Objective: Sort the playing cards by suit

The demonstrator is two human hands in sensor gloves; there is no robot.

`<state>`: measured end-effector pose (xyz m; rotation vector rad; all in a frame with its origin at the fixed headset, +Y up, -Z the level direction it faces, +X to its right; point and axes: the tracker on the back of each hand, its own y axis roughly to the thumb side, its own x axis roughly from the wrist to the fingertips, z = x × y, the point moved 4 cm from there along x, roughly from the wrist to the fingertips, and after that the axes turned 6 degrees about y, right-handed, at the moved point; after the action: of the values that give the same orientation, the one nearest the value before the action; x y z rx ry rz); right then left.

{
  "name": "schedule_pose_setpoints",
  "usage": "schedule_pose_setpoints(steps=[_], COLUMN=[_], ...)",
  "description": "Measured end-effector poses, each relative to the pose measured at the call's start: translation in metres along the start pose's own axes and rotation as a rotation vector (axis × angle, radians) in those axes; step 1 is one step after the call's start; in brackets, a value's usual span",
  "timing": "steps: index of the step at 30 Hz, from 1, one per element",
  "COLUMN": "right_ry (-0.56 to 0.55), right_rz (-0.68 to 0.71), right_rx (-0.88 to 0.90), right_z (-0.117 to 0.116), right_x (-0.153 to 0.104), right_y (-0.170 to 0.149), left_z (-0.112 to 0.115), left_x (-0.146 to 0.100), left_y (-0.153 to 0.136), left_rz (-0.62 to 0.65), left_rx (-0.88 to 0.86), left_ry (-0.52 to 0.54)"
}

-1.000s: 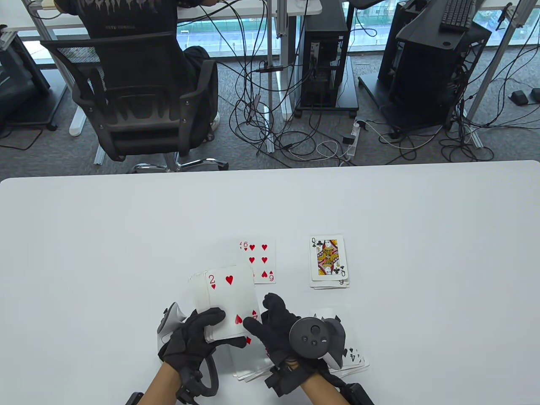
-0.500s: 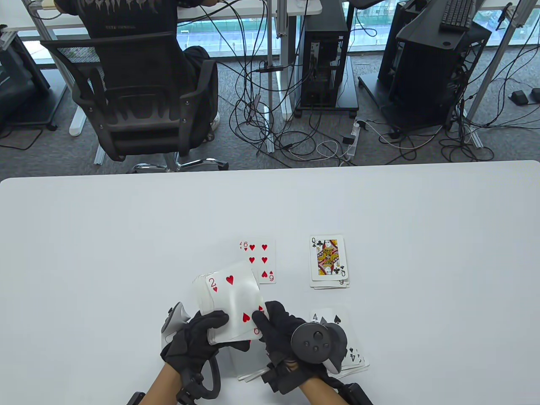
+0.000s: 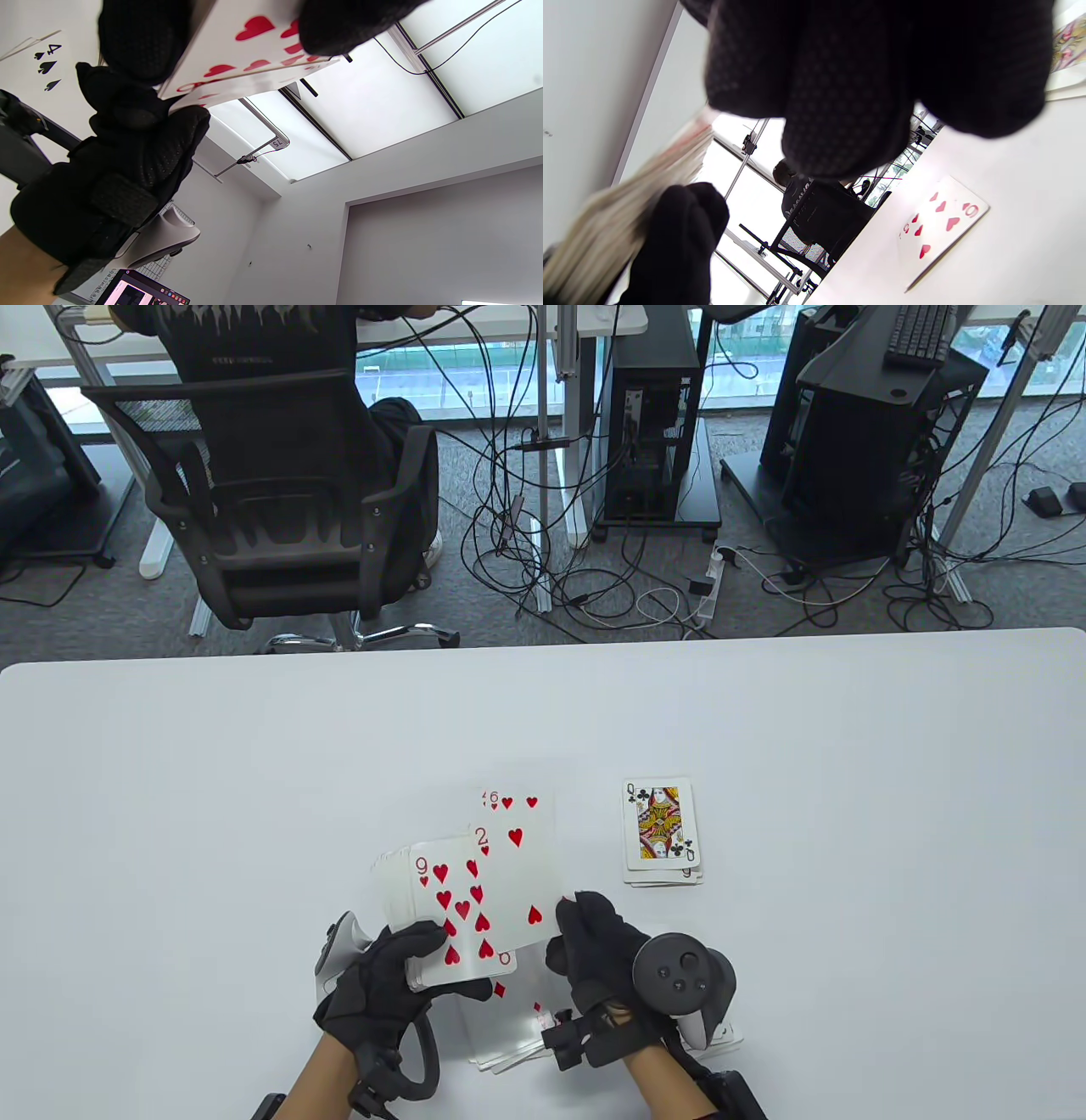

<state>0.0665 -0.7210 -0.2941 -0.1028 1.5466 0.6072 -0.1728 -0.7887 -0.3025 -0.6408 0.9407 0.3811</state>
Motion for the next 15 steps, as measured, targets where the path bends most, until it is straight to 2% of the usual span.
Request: schedule_pose_setpoints(steps=[6,12,15], right_ry=[-0.018,-0.01,0.02], right_rz=[-0.055,-0.15,-0.225], right_rx=[0.14,0.075,0.035], right_z=[0.005,0.002,-0.005], right_x=[0.001,0.01,0.025], right_y=[-0.016,-0.026,-0.029], left_z=[-0.009,-0.025,-0.029], left_x=[-0.004,-0.011,-0.014], left_y=[0.012,0.03,0.037], left_rz=[0.04,0.101,0.13], left_rx=[-0.015,-0.029,-0.043], left_ry=[0.031,0.099,0.112])
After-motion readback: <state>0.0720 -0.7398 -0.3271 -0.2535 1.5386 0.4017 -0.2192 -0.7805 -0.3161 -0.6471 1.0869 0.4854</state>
